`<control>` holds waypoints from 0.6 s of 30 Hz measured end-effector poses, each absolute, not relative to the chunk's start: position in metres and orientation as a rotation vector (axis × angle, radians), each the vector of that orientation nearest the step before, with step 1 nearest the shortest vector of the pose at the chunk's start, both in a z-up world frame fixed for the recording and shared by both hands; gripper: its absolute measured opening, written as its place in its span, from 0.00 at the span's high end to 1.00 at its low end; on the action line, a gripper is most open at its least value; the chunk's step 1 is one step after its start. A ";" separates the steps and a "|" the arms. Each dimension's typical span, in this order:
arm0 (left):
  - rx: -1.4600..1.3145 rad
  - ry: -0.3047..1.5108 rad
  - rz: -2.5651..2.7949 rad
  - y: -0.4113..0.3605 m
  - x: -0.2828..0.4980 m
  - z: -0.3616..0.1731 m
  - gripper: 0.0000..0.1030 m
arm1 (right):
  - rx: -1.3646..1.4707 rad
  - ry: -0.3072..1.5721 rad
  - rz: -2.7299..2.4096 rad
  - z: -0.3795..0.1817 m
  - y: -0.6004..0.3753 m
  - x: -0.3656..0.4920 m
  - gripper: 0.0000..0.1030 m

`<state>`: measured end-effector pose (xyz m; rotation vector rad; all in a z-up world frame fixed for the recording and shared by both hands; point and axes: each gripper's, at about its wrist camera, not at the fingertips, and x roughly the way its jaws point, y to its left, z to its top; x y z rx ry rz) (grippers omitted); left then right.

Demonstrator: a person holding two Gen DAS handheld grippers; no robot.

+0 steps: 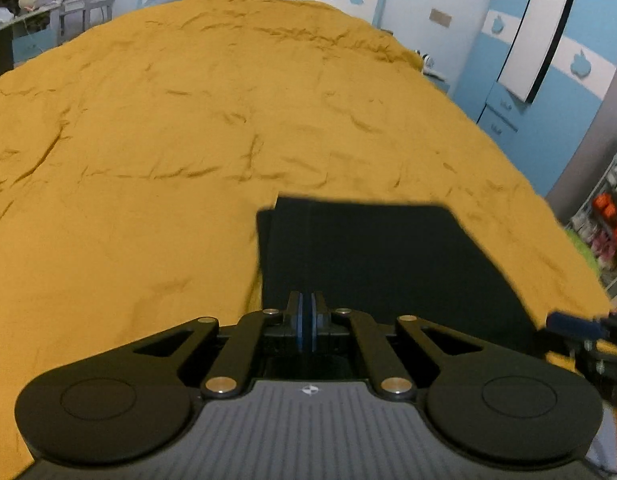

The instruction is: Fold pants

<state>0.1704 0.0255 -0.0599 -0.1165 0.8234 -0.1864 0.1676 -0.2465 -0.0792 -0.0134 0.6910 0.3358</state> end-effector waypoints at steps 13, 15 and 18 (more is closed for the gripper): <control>-0.078 0.779 -0.132 0.024 0.140 -0.054 0.79 | 0.018 0.726 0.316 -0.101 -0.253 0.159 0.70; -0.064 0.739 -0.112 0.022 0.130 -0.036 0.66 | 0.030 0.687 0.318 -0.083 -0.255 0.154 0.58; -0.037 0.674 -0.082 0.016 0.112 -0.013 0.41 | 0.036 0.624 0.308 -0.056 -0.256 0.142 0.45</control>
